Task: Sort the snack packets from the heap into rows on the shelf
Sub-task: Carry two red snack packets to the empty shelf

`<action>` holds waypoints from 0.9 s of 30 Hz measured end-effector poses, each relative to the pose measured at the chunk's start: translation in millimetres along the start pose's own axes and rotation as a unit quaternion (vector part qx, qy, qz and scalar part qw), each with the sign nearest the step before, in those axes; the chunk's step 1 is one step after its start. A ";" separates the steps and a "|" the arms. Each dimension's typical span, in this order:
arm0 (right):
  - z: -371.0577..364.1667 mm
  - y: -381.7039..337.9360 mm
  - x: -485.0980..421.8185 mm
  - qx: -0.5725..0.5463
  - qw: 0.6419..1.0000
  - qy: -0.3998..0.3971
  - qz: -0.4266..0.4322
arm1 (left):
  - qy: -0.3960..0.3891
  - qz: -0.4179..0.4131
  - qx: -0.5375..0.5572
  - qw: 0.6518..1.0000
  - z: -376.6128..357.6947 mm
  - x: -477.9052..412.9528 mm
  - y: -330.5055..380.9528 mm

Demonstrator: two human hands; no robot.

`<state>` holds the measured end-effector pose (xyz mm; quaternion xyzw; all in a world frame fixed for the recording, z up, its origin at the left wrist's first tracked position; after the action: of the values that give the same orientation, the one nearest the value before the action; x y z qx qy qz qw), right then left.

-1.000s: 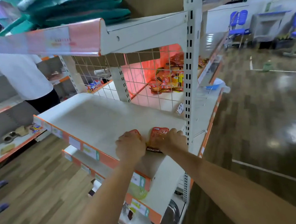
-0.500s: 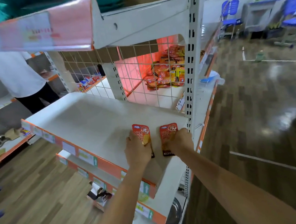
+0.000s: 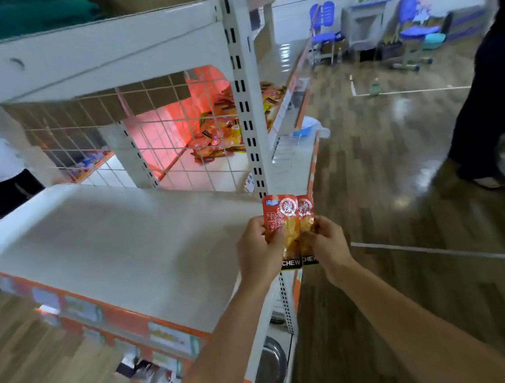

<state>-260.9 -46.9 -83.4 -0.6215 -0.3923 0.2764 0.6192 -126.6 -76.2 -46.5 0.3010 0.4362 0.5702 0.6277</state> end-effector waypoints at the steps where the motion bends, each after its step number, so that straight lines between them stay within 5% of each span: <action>1: 12.8 -2.3 -6.4 -0.002 1.000 0.011 0.000 | -0.010 -0.007 0.001 1.000 -13.2 0.6 5.6; 8: 107.0 -8.8 -78.2 -0.016 0.997 0.079 -0.016 | -0.097 -0.014 0.022 0.995 -128.8 -12.8 41.2; 15: 196.7 -34.7 -193.4 0.031 0.992 0.122 -0.006 | -0.079 0.086 0.073 0.991 -251.8 -73.4 76.8; 27: 251.9 -69.3 -374.7 0.081 0.993 0.079 0.022 | -0.142 0.140 0.149 0.968 -397.5 -192.0 123.5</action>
<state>-682.0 -223.8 -88.6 -0.5979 -0.3051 0.2708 0.6900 -530.8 -290.7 -73.4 0.5274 0.3757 0.5325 0.5452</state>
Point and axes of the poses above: each hand's wrist, its own x-axis away from the middle knuckle, its own z-axis out of the back of the hand, y = z × x, the point moved 4 cm from there along -x, towards the middle knuckle, and after that the axes turned 8 degrees about y, right-handed, at the moved point
